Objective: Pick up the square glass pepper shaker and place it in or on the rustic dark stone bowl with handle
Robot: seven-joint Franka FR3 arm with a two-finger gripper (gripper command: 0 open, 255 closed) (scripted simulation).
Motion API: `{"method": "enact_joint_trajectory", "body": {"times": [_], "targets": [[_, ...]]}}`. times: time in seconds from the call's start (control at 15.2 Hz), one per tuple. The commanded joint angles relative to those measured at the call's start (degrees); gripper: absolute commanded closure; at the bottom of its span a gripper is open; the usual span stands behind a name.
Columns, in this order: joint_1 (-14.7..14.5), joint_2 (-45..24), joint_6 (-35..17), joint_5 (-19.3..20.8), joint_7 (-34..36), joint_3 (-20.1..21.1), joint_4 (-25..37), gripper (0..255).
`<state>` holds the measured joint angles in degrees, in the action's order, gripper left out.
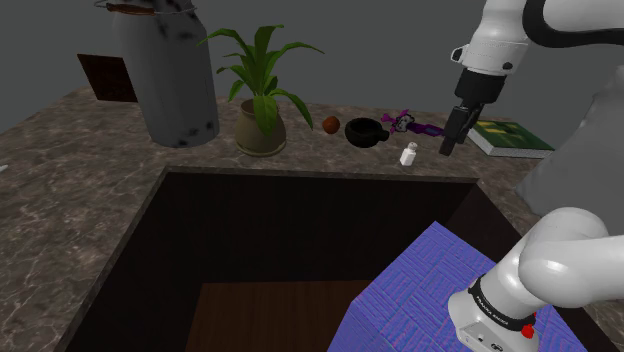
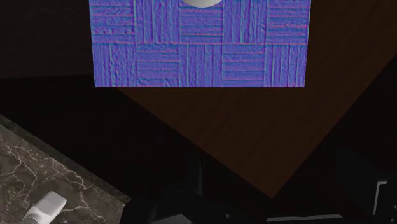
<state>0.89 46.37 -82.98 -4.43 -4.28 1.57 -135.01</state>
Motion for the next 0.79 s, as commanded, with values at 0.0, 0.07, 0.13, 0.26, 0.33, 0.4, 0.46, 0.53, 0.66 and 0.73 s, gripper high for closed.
{"method": "enact_joint_trajectory", "body": {"times": [0.0, 0.07, 0.13, 0.26, 0.33, 0.4, 0.46, 0.53, 0.66, 0.73], "targets": [[0.00, 0.00, 0.00, 0.00, 0.00, 0.00, 0.00, 0], [0.35, -0.62, -1.34, 0.90, -1.17, -0.88, -0.64, 0], [0.69, -1.31, -2.71, 1.78, -2.32, -1.76, -1.22, 0], [1.41, -2.93, -5.50, 3.46, -4.58, -3.52, -2.16, 0], [1.76, -3.85, -6.92, 4.27, -5.68, -4.41, -2.52, 0], [2.11, -4.85, -8.35, 5.05, -6.76, -5.30, -2.81, 0], [2.46, -5.91, -9.80, 5.79, -7.84, -6.18, -3.03, 0], [2.82, -7.05, -11.25, 6.50, -8.91, -7.05, -3.17, 0], [3.47, -9.54, -14.17, 7.81, -11.01, -8.80, -3.23, 0], [3.78, -10.88, -15.63, 8.40, -12.04, -9.68, -3.15, 0]]}}
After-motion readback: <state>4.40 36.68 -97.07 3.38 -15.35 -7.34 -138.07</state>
